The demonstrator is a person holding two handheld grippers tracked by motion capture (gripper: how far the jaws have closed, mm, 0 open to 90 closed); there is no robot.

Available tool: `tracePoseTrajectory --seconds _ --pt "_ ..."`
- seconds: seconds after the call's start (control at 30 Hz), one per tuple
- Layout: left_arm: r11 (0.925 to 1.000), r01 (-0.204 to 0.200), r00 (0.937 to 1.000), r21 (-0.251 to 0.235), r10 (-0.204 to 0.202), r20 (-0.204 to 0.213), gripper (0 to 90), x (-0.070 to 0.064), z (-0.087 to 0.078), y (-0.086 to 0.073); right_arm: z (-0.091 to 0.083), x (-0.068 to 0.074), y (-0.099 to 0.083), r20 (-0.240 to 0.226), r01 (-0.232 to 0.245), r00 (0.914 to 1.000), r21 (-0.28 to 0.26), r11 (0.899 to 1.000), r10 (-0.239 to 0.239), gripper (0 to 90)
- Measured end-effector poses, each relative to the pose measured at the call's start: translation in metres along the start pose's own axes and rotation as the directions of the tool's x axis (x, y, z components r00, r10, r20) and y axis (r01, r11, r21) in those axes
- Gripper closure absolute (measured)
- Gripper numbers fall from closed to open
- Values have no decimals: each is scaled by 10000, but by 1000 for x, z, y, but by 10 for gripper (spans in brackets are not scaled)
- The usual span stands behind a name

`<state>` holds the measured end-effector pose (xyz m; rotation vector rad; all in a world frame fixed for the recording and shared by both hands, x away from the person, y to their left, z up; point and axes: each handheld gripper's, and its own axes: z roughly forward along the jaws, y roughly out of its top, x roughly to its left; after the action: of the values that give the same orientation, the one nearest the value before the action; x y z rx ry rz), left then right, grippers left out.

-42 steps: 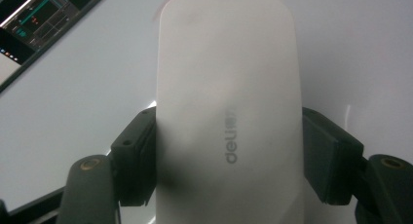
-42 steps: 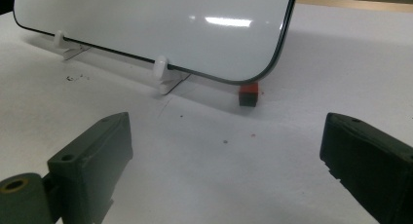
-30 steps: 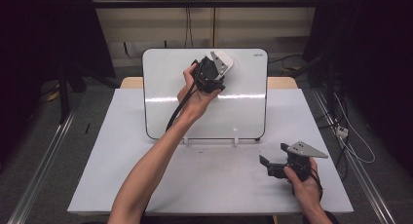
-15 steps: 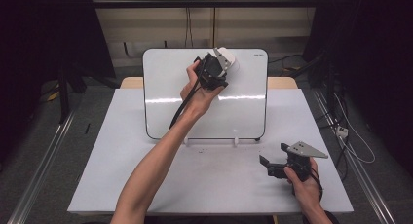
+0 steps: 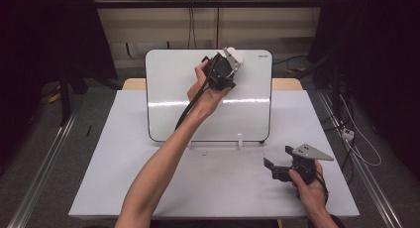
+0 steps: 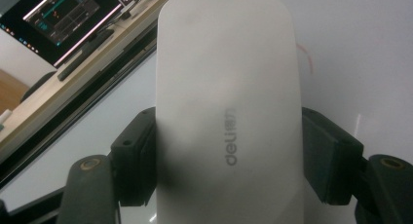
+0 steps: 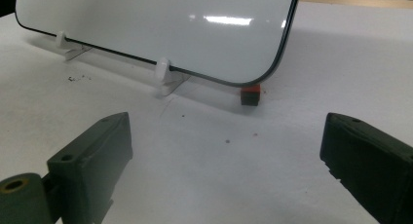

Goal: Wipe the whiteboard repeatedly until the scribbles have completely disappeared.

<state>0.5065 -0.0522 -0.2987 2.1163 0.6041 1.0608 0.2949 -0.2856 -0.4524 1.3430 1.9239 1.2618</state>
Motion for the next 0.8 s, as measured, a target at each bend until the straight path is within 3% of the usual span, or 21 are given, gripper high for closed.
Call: tracePoseTrajectory --seconds 0.2,0.37,0.53,0.8 --pt "9985 -543 9977 35 541 405 312 -17 4 3 1 0 0 -20 21 10000 -14 10000 -21 53" --pt "9922 -1238 9894 104 1227 781 311 -32 5 3 0 0 0 -46 -3 10000 -11 10000 3 53" --pt "9870 -1596 9825 175 1571 997 311 -46 5 -1 0 0 0 -73 25 10000 -32 10000 -25 53" --pt "9827 -1850 9755 -30 1840 1205 311 -68 0 -15 0 1 0 -52 42 10000 -41 10000 -42 53"
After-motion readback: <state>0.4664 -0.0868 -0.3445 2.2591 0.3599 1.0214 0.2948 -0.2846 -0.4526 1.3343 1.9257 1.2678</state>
